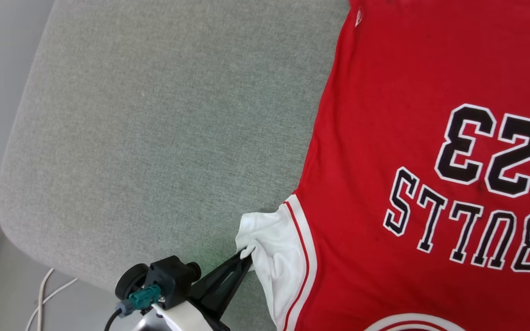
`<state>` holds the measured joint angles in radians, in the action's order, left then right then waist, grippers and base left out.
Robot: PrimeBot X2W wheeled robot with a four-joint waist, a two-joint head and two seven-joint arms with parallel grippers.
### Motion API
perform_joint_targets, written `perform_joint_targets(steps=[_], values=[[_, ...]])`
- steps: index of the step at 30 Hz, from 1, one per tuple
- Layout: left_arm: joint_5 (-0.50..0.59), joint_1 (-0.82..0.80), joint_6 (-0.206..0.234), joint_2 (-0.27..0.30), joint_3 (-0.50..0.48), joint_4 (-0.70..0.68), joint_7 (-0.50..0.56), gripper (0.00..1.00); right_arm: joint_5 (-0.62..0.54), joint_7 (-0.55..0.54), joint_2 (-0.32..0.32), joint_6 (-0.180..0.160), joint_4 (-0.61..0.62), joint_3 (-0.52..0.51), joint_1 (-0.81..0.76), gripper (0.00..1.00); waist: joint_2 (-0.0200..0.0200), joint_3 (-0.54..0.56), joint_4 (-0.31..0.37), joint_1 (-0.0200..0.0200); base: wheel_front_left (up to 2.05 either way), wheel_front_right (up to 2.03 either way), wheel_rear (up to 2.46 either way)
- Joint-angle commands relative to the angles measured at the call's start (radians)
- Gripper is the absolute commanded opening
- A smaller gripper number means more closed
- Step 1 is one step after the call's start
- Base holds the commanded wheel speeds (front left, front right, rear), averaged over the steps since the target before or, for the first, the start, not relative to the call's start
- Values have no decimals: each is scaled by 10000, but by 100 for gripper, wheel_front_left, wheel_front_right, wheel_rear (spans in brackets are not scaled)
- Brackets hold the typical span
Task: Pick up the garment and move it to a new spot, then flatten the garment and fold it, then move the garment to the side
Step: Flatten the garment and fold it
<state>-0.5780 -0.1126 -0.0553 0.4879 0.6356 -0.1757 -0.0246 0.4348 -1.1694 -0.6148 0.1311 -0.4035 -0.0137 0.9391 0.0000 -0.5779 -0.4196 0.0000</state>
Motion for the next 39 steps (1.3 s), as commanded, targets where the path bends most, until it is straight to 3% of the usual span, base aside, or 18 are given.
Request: perform_joint_targets(steps=[1,15,23,26,31,39], values=[[-74,-28,80,56,-86,27,-42,0,16,-103,98,-7,-333,35,-850,0,0,341,252,0,0,0,0],[-489,886,663,631,-629,134,-67,0,1125,943,399,-9,163,532,-4277,0,0,2786,2203,0,0,0,0],[-733,1610,1060,841,-882,109,-254,0,1853,1636,350,-9,1617,287,-6790,0,0,3891,3440,0,0,0,0],[-749,1702,1110,872,-913,86,-280,0,2024,1788,329,-7,2031,-25,-7431,0,0,4060,3640,0,0,0,0],[-774,1786,1261,849,-1043,54,-482,0,2401,2047,838,-7,3074,-953,-9291,0,0,4423,4060,0,0,0,0],[-879,1873,1351,787,-1079,93,-564,0,2266,2467,1635,-6,3569,-1381,-10812,0,0,4725,4288,0,0,0,0]])
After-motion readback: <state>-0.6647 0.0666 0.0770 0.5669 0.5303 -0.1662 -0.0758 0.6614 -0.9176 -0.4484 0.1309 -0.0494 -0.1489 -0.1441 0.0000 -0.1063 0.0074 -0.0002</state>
